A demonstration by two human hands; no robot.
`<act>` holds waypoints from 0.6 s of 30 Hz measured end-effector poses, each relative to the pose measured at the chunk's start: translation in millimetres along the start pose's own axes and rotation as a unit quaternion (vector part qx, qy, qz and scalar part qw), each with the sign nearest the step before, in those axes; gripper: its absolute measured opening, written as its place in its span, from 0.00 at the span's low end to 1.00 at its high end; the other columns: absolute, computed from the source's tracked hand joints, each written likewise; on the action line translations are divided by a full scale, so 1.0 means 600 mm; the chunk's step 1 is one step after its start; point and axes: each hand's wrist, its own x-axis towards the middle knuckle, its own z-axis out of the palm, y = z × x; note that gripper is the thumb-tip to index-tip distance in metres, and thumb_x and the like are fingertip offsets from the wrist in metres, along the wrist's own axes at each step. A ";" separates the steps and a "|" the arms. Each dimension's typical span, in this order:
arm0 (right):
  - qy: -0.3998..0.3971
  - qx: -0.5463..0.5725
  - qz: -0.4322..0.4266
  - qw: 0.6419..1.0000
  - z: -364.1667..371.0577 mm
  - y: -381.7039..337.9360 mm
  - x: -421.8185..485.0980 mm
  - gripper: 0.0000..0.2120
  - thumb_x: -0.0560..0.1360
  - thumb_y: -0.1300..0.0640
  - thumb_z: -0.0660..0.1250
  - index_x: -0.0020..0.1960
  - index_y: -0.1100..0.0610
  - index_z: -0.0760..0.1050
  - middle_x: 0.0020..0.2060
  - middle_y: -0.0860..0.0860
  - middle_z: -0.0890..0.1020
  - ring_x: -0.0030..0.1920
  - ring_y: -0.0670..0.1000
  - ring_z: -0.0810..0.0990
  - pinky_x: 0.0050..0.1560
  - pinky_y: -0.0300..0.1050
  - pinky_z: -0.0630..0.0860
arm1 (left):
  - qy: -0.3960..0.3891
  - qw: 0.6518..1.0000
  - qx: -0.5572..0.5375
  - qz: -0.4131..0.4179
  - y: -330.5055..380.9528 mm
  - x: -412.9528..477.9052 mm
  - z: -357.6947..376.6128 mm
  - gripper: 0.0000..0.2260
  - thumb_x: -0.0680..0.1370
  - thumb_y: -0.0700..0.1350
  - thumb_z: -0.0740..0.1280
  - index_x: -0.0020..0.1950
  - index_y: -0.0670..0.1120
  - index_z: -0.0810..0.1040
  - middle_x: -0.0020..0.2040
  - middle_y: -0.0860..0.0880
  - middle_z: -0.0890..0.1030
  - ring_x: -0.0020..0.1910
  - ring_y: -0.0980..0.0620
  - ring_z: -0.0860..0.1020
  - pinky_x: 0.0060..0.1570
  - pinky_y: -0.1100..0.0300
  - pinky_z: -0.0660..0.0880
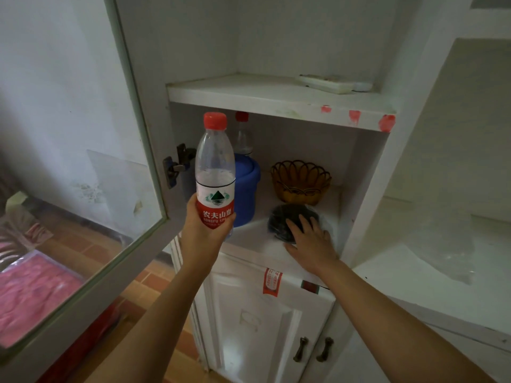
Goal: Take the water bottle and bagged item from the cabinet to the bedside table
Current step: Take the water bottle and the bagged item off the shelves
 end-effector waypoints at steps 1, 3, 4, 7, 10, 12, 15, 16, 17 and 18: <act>-0.005 -0.003 0.001 1.000 0.002 -0.002 0.003 0.27 0.79 0.45 0.54 0.74 0.48 0.49 0.75 0.55 0.51 0.73 0.60 0.48 0.69 0.62 0.53 | -0.002 1.000 0.002 -0.002 -0.002 0.001 0.001 0.32 0.67 0.43 0.75 0.66 0.48 0.63 0.55 0.52 0.74 0.54 0.51 0.75 0.51 0.56 0.73; -0.016 -0.003 0.003 1.000 0.006 -0.005 0.007 0.26 0.79 0.45 0.52 0.74 0.47 0.48 0.75 0.55 0.50 0.73 0.61 0.46 0.69 0.63 0.52 | -0.007 1.000 0.004 -0.006 -0.006 0.002 0.002 0.32 0.67 0.43 0.75 0.66 0.48 0.64 0.55 0.52 0.75 0.54 0.51 0.75 0.51 0.56 0.73; -0.018 -0.001 0.005 1.000 0.007 -0.006 0.008 0.26 0.80 0.45 0.52 0.74 0.47 0.48 0.75 0.55 0.50 0.73 0.61 0.46 0.69 0.63 0.52 | -0.009 1.000 0.004 -0.008 -0.009 0.002 0.002 0.32 0.67 0.43 0.75 0.66 0.48 0.64 0.55 0.51 0.75 0.54 0.51 0.75 0.52 0.54 0.74; -0.010 0.008 0.007 1.000 0.008 -0.007 0.009 0.24 0.81 0.48 0.50 0.74 0.46 0.49 0.75 0.54 0.51 0.74 0.61 0.46 0.70 0.62 0.52 | -0.008 1.000 0.007 -0.017 -0.014 0.004 0.005 0.32 0.67 0.43 0.75 0.67 0.48 0.63 0.57 0.51 0.75 0.55 0.50 0.75 0.54 0.51 0.74; -0.006 0.007 0.002 1.000 0.010 -0.006 0.011 0.23 0.81 0.51 0.49 0.75 0.46 0.49 0.75 0.55 0.51 0.74 0.62 0.45 0.70 0.60 0.53 | -0.007 1.000 0.005 -0.021 -0.018 0.005 0.006 0.32 0.67 0.43 0.75 0.67 0.48 0.64 0.57 0.49 0.75 0.55 0.49 0.75 0.54 0.50 0.75; 0.005 -0.003 -0.009 1.000 0.014 -0.005 0.010 0.24 0.81 0.55 0.52 0.75 0.47 0.49 0.75 0.56 0.52 0.73 0.63 0.47 0.71 0.59 0.55 | -0.009 1.000 0.004 -0.022 -0.020 0.005 0.007 0.32 0.67 0.44 0.75 0.67 0.48 0.63 0.58 0.48 0.75 0.55 0.49 0.75 0.54 0.49 0.75; 0.019 -0.004 -0.020 1.000 0.019 -0.006 0.003 0.26 0.80 0.60 0.54 0.74 0.48 0.49 0.75 0.56 0.53 0.73 0.63 0.48 0.71 0.58 0.57 | -0.011 1.000 0.004 -0.021 -0.021 0.003 0.010 0.32 0.67 0.44 0.74 0.67 0.48 0.63 0.57 0.50 0.75 0.55 0.50 0.75 0.53 0.52 0.74; 0.018 -0.003 -0.023 1.000 0.020 -0.007 -0.001 0.26 0.80 0.60 0.55 0.74 0.48 0.50 0.75 0.57 0.53 0.73 0.63 0.48 0.71 0.58 0.57 | -0.012 1.000 0.003 -0.020 -0.021 0.002 0.011 0.32 0.67 0.44 0.74 0.67 0.48 0.63 0.57 0.50 0.75 0.55 0.50 0.75 0.53 0.53 0.74; 0.018 -0.004 -0.027 0.999 0.021 -0.008 -0.006 0.27 0.80 0.60 0.56 0.74 0.48 0.50 0.75 0.56 0.53 0.73 0.63 0.49 0.71 0.58 0.57 | -0.013 1.000 0.004 -0.018 -0.021 0.002 0.012 0.32 0.67 0.44 0.75 0.67 0.48 0.63 0.57 0.49 0.75 0.55 0.50 0.75 0.53 0.53 0.74; 0.020 -0.007 -0.031 0.999 0.022 -0.010 -0.013 0.28 0.79 0.60 0.57 0.74 0.47 0.50 0.75 0.56 0.54 0.73 0.63 0.49 0.71 0.58 0.58 | -0.015 1.000 0.003 -0.015 -0.021 0.002 0.013 0.32 0.67 0.43 0.74 0.67 0.48 0.63 0.58 0.48 0.75 0.55 0.50 0.75 0.53 0.52 0.74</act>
